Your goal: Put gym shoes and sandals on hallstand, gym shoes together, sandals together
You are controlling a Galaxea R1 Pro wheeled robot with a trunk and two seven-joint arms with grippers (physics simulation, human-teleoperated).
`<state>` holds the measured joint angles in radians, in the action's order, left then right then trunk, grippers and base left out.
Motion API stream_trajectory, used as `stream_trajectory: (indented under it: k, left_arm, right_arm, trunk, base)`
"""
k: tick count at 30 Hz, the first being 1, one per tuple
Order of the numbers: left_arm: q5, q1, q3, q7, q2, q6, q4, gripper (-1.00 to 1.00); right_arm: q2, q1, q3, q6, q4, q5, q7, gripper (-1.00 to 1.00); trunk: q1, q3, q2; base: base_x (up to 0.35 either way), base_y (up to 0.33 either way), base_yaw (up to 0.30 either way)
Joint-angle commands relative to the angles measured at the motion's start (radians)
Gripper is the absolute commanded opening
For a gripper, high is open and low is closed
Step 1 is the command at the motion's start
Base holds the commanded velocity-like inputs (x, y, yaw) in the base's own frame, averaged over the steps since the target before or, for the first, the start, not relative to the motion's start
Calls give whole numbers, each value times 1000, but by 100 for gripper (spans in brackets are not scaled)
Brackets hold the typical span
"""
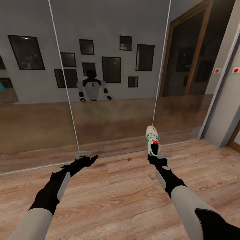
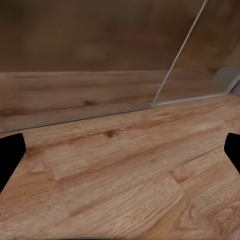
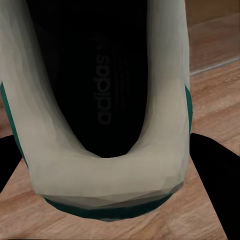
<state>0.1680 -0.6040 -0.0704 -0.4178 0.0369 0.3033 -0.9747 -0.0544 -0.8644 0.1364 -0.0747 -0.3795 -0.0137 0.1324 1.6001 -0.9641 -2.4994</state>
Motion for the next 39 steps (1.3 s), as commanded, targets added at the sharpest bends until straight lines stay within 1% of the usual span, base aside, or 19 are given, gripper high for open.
stream_trajectory:
  k: [1, 39]
  left_arm:
    - [10, 0, -2, -3, 0, 10, -1, 100]
    - [11, 0, -2, -3, 0, 10, 0, 100]
  right_arm:
    - [-1, -1, 3, -4, 1, -2, 1, -100]
    - [-1, -1, 2, -4, 1, -3, 2, -100]
  trunk:
    - [0, -1, 0]
    - [0, -1, 0]
  base:
    - [0, 0, 293]
    - [0, 0, 294]
